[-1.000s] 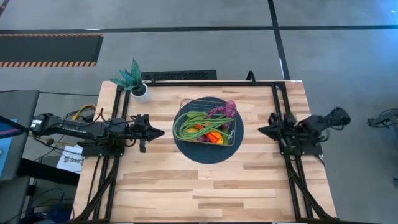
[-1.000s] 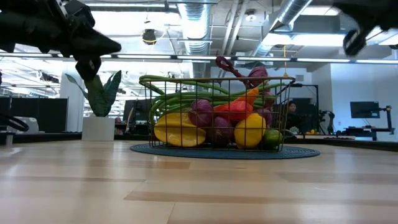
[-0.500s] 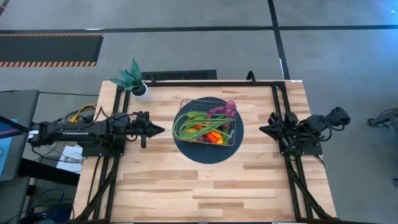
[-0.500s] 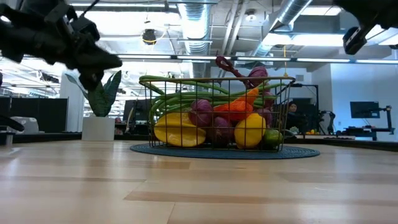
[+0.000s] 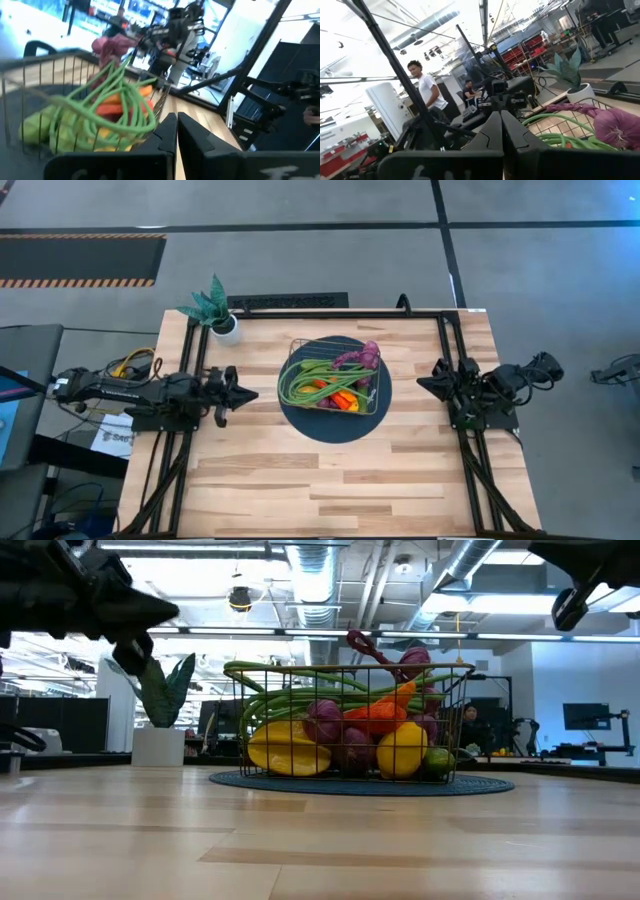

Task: Build produce basket
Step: Return to Home Position

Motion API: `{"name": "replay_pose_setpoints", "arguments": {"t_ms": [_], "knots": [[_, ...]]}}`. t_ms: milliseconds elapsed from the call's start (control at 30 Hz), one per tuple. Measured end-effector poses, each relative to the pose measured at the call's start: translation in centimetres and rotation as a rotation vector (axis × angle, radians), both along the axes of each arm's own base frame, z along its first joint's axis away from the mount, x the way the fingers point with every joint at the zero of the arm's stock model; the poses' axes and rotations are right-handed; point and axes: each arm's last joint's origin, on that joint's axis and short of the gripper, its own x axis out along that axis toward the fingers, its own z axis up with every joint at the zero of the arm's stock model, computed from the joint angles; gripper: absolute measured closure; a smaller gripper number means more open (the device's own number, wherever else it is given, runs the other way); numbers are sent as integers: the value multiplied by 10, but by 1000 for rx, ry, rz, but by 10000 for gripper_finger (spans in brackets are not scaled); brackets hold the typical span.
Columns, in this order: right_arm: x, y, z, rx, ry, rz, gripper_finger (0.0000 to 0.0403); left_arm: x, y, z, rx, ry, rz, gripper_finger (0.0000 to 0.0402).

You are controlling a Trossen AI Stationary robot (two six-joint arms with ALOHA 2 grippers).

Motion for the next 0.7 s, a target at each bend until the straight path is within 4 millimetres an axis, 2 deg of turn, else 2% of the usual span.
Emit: {"name": "replay_pose_setpoints", "arguments": {"t_ms": [167, 433, 600, 700], "knots": [[0, 0, 0, 21, -2, 3, 401, -9, -5, 5, 64, -48, 29, 401], [1, 0, -2, 0, 19, 7, 401, -24, -4, -4, 98, 24, 90, 401], [1, 2, -4, -94, 38, 25, 401, -26, -3, -2, 149, 4, 110, 401], [3, 2, -11, -150, 117, 21, 401, -24, -1, -4, 158, 33, 141, 401]]}}
